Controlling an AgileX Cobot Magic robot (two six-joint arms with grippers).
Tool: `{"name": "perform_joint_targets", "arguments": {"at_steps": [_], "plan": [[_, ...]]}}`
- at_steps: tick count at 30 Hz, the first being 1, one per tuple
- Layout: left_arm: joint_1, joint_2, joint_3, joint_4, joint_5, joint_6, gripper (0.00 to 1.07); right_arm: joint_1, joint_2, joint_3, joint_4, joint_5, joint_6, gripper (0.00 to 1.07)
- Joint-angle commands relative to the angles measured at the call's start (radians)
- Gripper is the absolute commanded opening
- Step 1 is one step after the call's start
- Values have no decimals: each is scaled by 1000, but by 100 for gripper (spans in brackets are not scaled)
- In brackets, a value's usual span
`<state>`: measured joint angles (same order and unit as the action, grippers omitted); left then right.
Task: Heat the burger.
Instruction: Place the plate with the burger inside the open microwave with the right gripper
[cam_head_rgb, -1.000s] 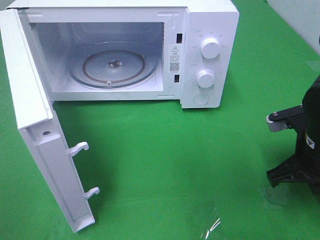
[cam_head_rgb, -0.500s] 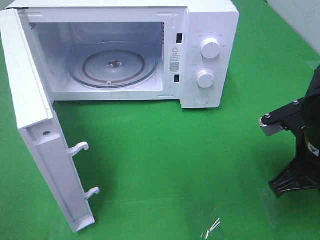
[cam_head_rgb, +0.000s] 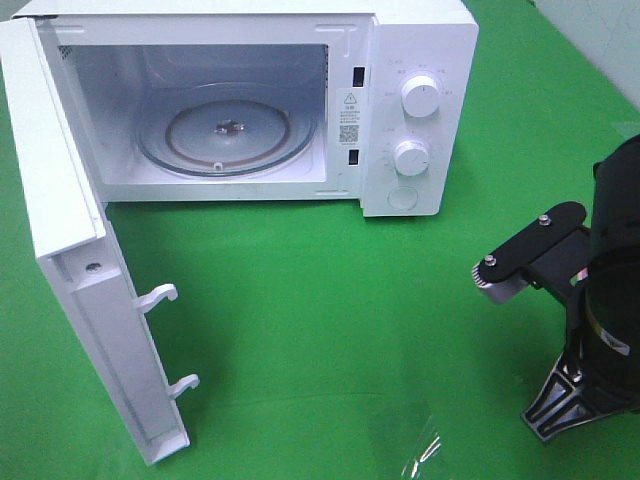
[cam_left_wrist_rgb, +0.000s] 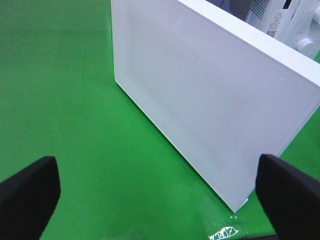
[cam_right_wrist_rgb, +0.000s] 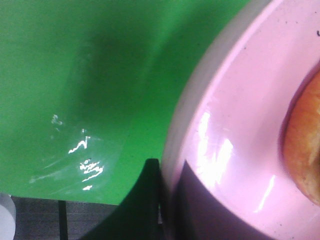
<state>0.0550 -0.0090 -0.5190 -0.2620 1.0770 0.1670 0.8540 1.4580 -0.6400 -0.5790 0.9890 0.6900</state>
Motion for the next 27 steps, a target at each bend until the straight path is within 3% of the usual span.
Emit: {"name": "perform_joint_targets", "arguments": {"at_steps": [1,6,7,12,14,27], "plan": [[-4,-12,2,-4,-6,0,99,25,-14,5,-47,45,13,0],[-4,-12,2,-4,-6,0,99,105,-25,10,-43,58,13,0],[-4,-12,2,-4,-6,0,99,158,-25,26,-43,63,13,0],[-4,-12,2,-4,-6,0,99,209,-25,45,-43,64,13,0],[-4,-12,2,-4,-6,0,99,281,-25,58,-43,65,13,0],[-4,-12,2,-4,-6,0,99,433,-25,58,-51,61,-2,0]]}}
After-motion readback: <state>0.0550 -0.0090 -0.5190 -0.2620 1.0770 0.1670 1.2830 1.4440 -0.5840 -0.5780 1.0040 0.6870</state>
